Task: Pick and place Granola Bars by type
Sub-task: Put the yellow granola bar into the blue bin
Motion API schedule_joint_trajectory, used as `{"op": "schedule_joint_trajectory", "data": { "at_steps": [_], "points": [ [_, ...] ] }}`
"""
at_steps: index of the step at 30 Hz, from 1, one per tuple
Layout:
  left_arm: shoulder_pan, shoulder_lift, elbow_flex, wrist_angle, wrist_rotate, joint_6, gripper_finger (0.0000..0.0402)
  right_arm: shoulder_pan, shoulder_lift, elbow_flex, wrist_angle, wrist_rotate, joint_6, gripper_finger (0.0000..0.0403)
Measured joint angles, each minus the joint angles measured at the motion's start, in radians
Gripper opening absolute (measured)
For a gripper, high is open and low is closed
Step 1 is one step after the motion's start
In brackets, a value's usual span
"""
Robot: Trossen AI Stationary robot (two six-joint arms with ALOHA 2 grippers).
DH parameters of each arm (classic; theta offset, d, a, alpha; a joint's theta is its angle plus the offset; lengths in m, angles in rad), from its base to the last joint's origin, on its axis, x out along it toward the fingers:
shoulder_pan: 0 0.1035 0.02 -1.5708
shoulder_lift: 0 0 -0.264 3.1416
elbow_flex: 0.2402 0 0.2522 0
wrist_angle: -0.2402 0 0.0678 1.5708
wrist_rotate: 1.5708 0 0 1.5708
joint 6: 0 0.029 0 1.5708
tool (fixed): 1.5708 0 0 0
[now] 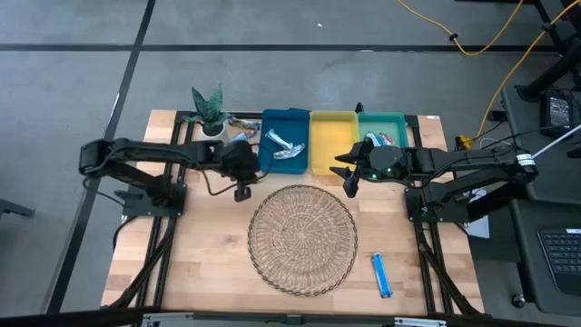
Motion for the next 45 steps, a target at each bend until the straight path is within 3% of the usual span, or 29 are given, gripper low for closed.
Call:
{"op": "schedule_joint_trajectory", "data": {
  "at_steps": [9, 14, 18, 32, 37, 45],
  "points": [
    [-0.040, -0.177, 0.001, 0.148, -0.001, -0.199, 0.0027, -0.001, 0.000, 0.000, 0.002, 0.023, -0.025, 0.0188],
    [-0.062, -0.247, 0.002, 0.267, -0.059, -0.198, 0.0026, -0.001, 0.000, 0.000, 0.007, 0.024, -0.030, 0.0188],
    [-0.064, -0.271, 0.002, 0.333, -0.117, -0.201, 0.0027, -0.001, 0.000, 0.000, 0.021, 0.024, -0.051, 0.0188],
    [-0.022, -0.267, 0.003, 0.483, -0.166, -0.297, 0.0026, -0.002, 0.000, 0.000, 0.099, 0.026, -0.113, 0.0188],
    [-0.013, -0.242, 0.105, 0.440, -0.213, -0.296, 0.0026, -0.016, -0.002, 0.000, 0.098, 0.022, -0.180, 0.0188],
    [0.002, -0.102, 0.397, 0.104, -0.334, -0.254, 0.0025, -0.103, -0.031, 0.000, 0.092, -0.045, -0.265, 0.0188]
  ]
}}
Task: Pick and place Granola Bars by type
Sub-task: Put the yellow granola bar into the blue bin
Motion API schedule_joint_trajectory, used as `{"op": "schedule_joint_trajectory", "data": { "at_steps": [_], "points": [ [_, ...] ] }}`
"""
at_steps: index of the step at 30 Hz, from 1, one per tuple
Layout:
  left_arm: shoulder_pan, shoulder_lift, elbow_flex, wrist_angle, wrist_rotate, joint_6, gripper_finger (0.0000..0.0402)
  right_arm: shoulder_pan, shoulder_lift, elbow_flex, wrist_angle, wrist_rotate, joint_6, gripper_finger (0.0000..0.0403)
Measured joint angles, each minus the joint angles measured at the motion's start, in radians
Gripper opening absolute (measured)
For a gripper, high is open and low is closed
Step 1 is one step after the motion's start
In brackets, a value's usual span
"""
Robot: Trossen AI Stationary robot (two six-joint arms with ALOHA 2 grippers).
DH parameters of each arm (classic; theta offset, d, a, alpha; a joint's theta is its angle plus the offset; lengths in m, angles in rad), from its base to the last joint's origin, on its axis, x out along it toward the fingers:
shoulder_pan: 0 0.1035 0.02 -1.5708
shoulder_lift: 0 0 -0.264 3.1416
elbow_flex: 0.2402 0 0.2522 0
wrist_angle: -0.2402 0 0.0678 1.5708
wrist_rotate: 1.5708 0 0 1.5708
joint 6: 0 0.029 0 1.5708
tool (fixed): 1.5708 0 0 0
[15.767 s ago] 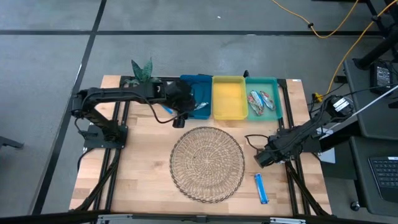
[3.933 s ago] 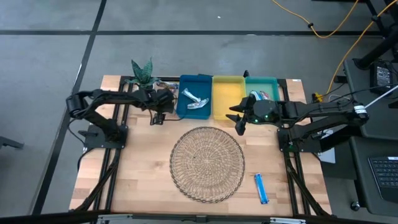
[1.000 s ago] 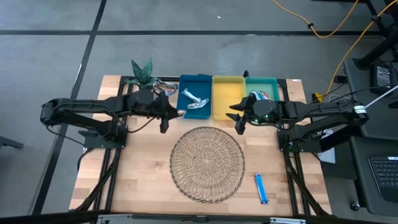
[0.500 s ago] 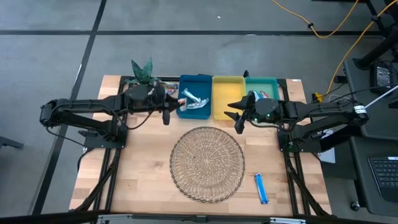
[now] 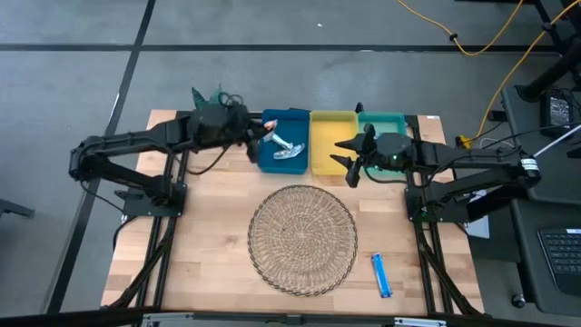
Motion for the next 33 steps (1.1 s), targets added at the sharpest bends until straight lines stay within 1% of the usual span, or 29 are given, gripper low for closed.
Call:
{"op": "schedule_joint_trajectory", "data": {
  "at_steps": [2, 5, 10, 15, 20, 27, 31, 33],
  "points": [
    [0.015, 0.044, 0.063, -0.051, -0.015, 0.001, 0.0025, -0.014, -0.001, 0.000, -0.002, -0.003, -0.019, 0.0188],
    [0.052, 0.104, 0.136, -0.075, -0.015, 0.005, 0.0025, -0.032, -0.002, 0.000, 0.007, -0.004, -0.043, 0.0188],
    [0.130, 0.188, 0.198, -0.094, 0.003, 0.063, 0.0025, -0.044, -0.002, 0.000, 0.038, -0.003, -0.075, 0.0188],
    [0.233, 0.260, 0.210, -0.085, 0.123, 0.115, 0.0025, -0.044, -0.002, 0.000, 0.054, -0.004, -0.079, 0.0188],
    [0.317, 0.345, 0.210, -0.066, 0.223, 0.178, 0.0025, -0.044, -0.002, 0.000, 0.052, -0.003, -0.120, 0.0188],
    [0.385, 0.454, 0.210, -0.010, 0.334, 0.244, 0.0025, -0.047, -0.002, 0.000, 0.052, 0.001, -0.121, 0.0188],
    [0.404, 0.510, 0.214, 0.022, 0.396, 0.263, 0.0025, -0.050, -0.002, 0.000, 0.051, 0.016, -0.122, 0.0188],
    [0.410, 0.545, 0.236, 0.008, 0.424, 0.272, 0.0025, -0.049, -0.002, 0.000, 0.051, 0.016, -0.123, 0.0188]
  ]
}}
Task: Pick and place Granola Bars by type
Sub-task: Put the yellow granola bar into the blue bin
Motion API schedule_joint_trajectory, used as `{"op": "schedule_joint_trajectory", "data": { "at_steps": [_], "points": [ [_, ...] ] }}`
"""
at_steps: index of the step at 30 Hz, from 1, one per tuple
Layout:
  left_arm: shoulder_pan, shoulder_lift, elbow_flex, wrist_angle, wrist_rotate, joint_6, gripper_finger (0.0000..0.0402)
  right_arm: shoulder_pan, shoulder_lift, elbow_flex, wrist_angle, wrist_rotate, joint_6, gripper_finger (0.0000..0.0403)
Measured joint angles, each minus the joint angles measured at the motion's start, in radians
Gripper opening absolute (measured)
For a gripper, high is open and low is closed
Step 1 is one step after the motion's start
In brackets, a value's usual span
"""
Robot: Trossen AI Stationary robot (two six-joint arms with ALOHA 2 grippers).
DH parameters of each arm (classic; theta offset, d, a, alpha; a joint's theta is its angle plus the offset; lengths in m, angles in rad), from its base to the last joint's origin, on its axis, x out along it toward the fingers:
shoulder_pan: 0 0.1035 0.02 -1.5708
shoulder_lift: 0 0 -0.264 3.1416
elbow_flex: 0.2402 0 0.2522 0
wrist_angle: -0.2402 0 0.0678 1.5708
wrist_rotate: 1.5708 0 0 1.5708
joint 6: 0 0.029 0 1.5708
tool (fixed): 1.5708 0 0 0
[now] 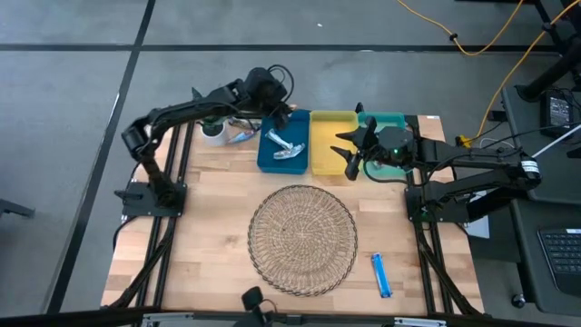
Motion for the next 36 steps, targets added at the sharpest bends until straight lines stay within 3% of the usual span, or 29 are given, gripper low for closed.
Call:
{"op": "schedule_joint_trajectory", "data": {
  "at_steps": [14, 29, 36],
  "points": [
    [0.000, 0.241, 0.209, -0.137, 0.021, 0.118, 0.0025, 0.000, 0.000, 0.000, -0.003, 0.045, 0.022, 0.0188],
    [-0.004, 0.331, 0.222, -0.243, -0.123, 0.276, 0.0025, 0.000, 0.001, 0.000, -0.013, 0.045, 0.025, 0.0188],
    [-0.022, 0.368, 0.222, -0.278, -0.131, 0.328, 0.0025, -0.006, 0.001, 0.000, -0.016, 0.052, 0.025, 0.0188]
  ]
}}
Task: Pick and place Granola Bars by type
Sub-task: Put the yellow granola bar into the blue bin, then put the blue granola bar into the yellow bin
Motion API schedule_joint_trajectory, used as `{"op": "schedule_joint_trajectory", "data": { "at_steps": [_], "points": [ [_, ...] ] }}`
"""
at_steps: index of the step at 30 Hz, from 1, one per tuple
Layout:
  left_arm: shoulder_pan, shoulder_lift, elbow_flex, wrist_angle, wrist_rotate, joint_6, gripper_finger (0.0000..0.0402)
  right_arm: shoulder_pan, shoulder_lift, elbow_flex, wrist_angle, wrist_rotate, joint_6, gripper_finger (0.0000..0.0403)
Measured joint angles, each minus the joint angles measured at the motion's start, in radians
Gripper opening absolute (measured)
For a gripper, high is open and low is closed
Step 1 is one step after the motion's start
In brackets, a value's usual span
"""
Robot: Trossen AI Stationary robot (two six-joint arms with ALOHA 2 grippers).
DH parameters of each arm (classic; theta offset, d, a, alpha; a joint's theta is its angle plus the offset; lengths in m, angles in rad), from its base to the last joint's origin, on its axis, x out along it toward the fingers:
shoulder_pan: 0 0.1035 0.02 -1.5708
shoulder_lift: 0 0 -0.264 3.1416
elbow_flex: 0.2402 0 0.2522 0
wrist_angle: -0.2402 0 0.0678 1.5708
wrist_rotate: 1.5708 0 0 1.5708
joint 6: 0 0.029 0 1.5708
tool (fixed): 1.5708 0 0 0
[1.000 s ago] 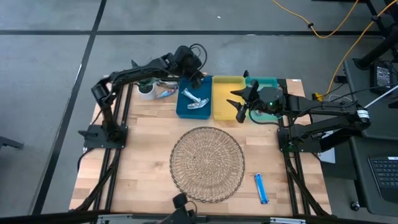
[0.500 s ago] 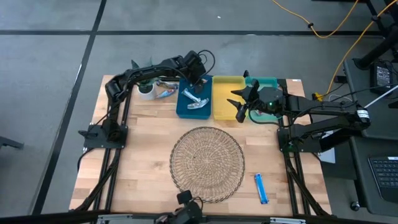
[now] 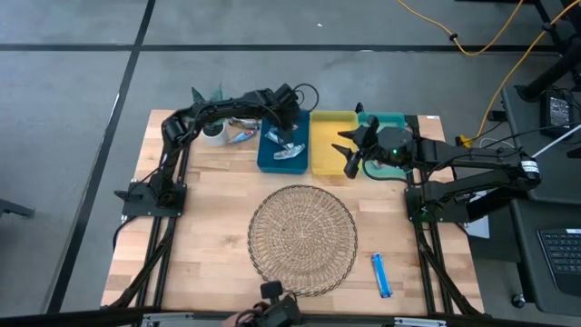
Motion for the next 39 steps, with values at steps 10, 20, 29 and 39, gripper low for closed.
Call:
{"op": "schedule_joint_trajectory", "data": {
  "at_steps": [10, 20, 29, 39],
  "points": [
    [-0.063, 0.039, 0.000, -0.052, -0.018, 0.118, 0.0031, -0.018, 0.000, 0.000, -0.007, 0.002, 0.001, 0.0188],
    [-0.109, 0.059, 0.000, -0.063, -0.097, 0.181, 0.0087, -0.021, 0.000, 0.000, -0.015, 0.001, 0.001, 0.0188],
    [-0.112, 0.059, 0.118, -0.157, -0.174, 0.189, 0.0152, -0.021, 0.000, 0.000, -0.024, 0.001, 0.001, 0.0188],
    [-0.108, 0.057, 0.391, -0.373, -0.182, 0.186, 0.0173, -0.021, 0.000, 0.000, -0.039, 0.001, -0.003, 0.0188]
  ]
}}
